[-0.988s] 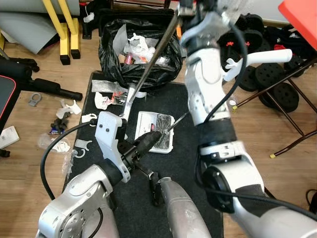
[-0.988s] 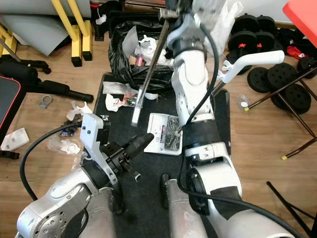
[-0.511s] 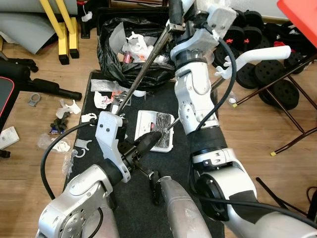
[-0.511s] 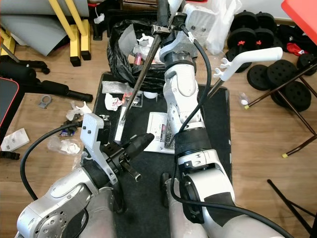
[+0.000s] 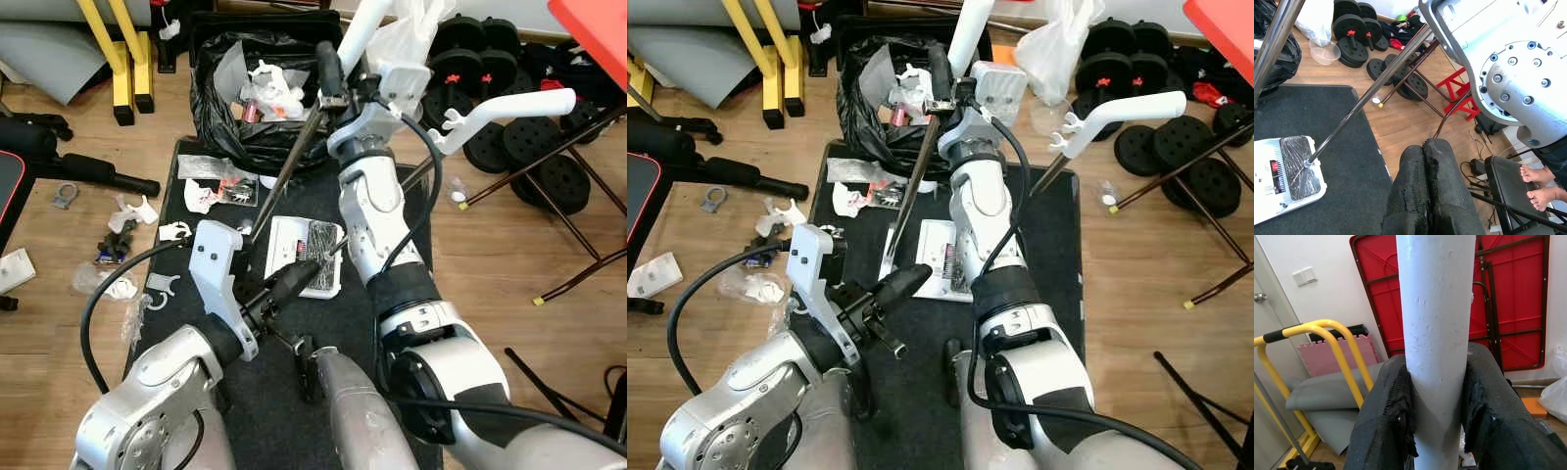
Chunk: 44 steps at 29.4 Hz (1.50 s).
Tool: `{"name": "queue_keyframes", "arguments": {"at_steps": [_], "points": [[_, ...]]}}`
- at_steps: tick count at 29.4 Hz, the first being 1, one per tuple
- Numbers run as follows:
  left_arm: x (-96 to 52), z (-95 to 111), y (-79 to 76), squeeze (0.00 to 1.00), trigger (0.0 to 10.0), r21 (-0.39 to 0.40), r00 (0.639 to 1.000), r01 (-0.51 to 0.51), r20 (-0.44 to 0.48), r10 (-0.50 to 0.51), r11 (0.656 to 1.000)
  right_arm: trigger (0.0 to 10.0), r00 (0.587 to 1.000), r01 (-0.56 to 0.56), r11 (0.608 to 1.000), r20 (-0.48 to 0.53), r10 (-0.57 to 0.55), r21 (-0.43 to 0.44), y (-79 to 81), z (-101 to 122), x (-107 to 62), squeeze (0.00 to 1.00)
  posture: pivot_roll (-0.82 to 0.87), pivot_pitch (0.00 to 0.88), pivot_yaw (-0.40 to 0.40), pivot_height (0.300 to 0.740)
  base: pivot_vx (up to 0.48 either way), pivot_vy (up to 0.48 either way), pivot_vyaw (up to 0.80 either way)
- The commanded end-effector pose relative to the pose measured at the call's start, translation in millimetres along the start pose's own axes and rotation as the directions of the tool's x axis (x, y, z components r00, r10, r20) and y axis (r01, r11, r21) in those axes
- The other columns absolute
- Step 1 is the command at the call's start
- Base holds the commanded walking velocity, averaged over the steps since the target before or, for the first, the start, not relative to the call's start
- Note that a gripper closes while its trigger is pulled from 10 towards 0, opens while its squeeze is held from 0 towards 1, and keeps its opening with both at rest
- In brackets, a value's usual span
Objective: Sweep floor
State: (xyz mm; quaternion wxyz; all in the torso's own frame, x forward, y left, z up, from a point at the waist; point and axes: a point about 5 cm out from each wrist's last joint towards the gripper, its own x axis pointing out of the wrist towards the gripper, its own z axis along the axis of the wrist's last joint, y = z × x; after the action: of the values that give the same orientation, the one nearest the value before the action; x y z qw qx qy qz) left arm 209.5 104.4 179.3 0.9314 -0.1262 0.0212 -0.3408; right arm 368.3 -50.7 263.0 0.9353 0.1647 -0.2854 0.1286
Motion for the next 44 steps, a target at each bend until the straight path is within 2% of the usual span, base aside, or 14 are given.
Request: {"name": "queue_keyframes", "arguments": {"at_steps": [1,10,16,20,21,22,25,29,37,39,43,44], "points": [[-3.0,-2.0,-5.5,0.00,10.0,-0.024,1.000,0.018,-0.010,-0.019,1.000,10.0,1.000,-0.007,0.999,0.024,0.006,0.041,10.0,-6.4,-9.6,0.00,-0.14,0.418,-0.173,0.740,0.000,0.000,0.00],[-2.9,-1.7,-5.5,0.00,10.0,-0.022,1.000,0.018,-0.010,-0.019,1.000,10.0,0.999,-0.022,0.999,0.038,0.021,0.039,10.3,-6.9,-11.2,0.00,-0.14,0.418,-0.173,0.740,0.000,0.000,0.00],[-2.6,-1.5,-5.0,0.00,10.0,-0.023,1.000,0.019,-0.010,-0.019,1.000,10.0,0.998,0.015,0.976,0.058,-0.028,0.216,15.1,3.3,-0.8,0.00,-0.14,0.418,-0.170,0.740,0.000,0.000,0.00],[-2.5,-1.5,-5.1,0.00,10.0,-0.023,1.000,0.019,-0.010,-0.020,1.000,10.0,0.998,0.023,0.973,0.052,-0.036,0.231,15.3,3.2,2.0,0.00,-0.14,0.418,-0.170,0.740,0.000,0.000,0.00],[-2.5,-1.4,-5.0,0.00,10.0,-0.024,1.000,0.019,-0.010,-0.019,1.000,10.0,1.000,0.022,0.983,0.002,-0.023,0.184,14.8,-7.9,-2.7,0.00,-0.14,0.418,-0.170,0.740,0.000,0.000,0.00],[-2.5,-1.4,-5.0,0.00,10.0,-0.024,1.000,0.019,-0.010,-0.019,1.000,10.0,1.000,0.022,0.983,0.002,-0.023,0.184,14.8,-7.9,-2.7,0.00,-0.14,0.418,-0.170,0.740,0.000,0.000,0.00],[-2.5,-1.2,-5.7,0.00,10.0,-0.026,1.000,0.019,-0.008,-0.019,0.999,10.0,0.997,-0.042,0.997,-0.065,0.047,0.072,14.0,-27.4,-17.7,0.00,-0.15,0.421,-0.177,0.740,0.000,0.000,0.00],[-2.3,-0.8,-6.1,0.00,10.0,-0.027,1.000,0.019,-0.006,-0.019,0.999,10.0,0.994,-0.021,1.000,-0.112,0.021,0.001,5.2,-35.8,-24.4,0.00,-0.15,0.422,-0.177,0.740,0.000,0.000,0.00],[-2.3,-0.7,-6.1,0.00,10.0,-0.028,1.000,0.020,-0.004,-0.021,0.999,10.0,0.997,-0.052,0.996,-0.061,0.048,-0.066,-1.0,-23.0,-16.6,0.00,-0.15,0.422,-0.177,0.740,0.000,0.000,0.00],[-1.4,-1.0,-5.1,0.00,10.0,-0.027,1.000,0.020,-0.004,-0.020,0.999,10.0,0.998,-0.059,0.992,0.008,0.061,-0.114,-2.3,-5.2,-5.3,0.00,-0.15,0.416,-0.177,0.740,0.000,0.000,0.00],[-1.3,-1.0,-4.9,0.00,10.0,-0.026,1.000,0.019,-0.004,-0.019,0.999,10.0,0.997,-0.060,0.989,0.040,0.066,-0.135,-2.4,2.7,-0.2,0.00,-0.15,0.416,-0.177,0.740,0.000,0.000,0.00],[-1.1,-1.2,-4.4,0.00,10.0,-0.026,1.000,0.019,-0.003,-0.019,1.000,10.0,0.994,-0.061,0.987,0.075,0.073,-0.151,-1.8,12.2,5.8,0.00,-0.15,0.413,-0.176,0.740,0.000,0.000,0.00]]}}
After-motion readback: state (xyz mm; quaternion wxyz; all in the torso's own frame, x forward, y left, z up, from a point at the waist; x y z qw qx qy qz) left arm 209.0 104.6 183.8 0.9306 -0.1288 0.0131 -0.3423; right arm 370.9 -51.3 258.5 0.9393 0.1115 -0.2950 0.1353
